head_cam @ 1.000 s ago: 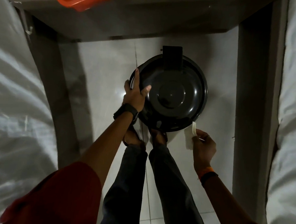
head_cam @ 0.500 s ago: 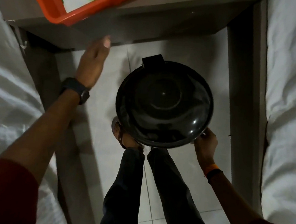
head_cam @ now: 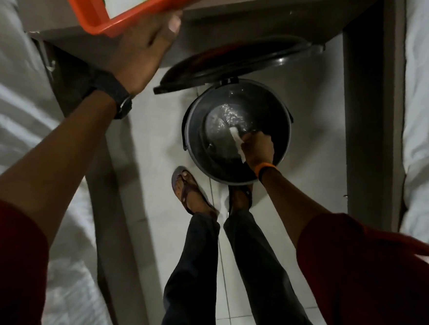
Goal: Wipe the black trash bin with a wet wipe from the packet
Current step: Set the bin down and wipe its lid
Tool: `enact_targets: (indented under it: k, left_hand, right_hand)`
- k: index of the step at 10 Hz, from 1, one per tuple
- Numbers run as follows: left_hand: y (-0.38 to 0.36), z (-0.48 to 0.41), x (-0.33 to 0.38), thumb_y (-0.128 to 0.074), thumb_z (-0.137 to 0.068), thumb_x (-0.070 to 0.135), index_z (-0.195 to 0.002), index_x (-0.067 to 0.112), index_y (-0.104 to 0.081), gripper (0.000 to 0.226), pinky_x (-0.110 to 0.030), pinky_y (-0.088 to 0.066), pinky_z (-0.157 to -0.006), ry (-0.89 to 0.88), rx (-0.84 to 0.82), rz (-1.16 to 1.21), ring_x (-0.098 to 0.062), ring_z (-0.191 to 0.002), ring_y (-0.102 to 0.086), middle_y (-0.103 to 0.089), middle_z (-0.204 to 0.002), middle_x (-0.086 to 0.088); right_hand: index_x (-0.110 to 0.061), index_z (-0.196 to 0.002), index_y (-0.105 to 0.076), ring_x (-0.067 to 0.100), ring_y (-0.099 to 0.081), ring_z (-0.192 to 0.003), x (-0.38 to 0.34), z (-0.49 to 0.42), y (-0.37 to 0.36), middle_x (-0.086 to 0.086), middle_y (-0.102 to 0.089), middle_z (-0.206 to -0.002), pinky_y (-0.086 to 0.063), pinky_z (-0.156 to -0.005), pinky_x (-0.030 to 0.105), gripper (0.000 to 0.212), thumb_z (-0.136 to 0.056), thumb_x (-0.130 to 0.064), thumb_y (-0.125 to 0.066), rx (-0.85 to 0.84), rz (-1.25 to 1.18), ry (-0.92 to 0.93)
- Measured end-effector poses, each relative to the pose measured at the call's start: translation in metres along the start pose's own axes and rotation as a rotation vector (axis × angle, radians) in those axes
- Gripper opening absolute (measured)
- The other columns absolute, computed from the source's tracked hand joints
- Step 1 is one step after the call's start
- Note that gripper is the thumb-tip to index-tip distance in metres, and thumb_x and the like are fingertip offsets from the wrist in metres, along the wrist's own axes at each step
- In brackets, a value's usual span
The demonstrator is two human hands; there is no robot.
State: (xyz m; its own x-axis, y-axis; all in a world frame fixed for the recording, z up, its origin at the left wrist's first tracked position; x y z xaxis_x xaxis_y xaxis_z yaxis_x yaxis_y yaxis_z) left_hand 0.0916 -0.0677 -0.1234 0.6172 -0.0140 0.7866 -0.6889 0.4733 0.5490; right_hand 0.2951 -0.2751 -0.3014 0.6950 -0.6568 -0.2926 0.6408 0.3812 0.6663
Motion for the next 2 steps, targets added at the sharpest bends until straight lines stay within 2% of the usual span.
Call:
enact_targets:
  k: [1, 2]
  left_hand:
    - [-0.006, 0.006, 0.008, -0.035, -0.106, 0.04, -0.146, 0.02, -0.041, 0.046, -0.033, -0.03, -0.118, -0.04, 0.007, -0.187, -0.016, -0.142, -0.037, -0.042, -0.153, -0.004]
    - [-0.004, 0.006, 0.019, -0.035, -0.104, 0.046, -0.149, 0.02, -0.035, 0.052, -0.039, -0.029, -0.119, -0.057, 0.036, -0.285, -0.022, -0.144, -0.033, -0.039, -0.154, -0.005]
  right_hand:
    - [-0.005, -0.115, -0.07, 0.037, -0.069, -0.106, -0.009, -0.002, 0.013, 0.02, -0.073, -0.11, -0.056, -0.094, 0.048, 0.029, -0.097, -0.018, -0.052, -0.017, -0.085, -0.009]
    - [-0.004, -0.11, -0.069, 0.032, -0.072, -0.098, 0.008, 0.039, 0.03, 0.019, -0.074, -0.104, -0.059, -0.088, 0.045, 0.028, -0.102, -0.019, -0.047, 0.034, -0.108, 0.047]
Point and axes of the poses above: each hand's wrist, its own z-axis away from the middle knuckle, its own y-axis out of the back of the hand, x = y × z, the point moved 9 cm from there along -z, towards the middle knuckle
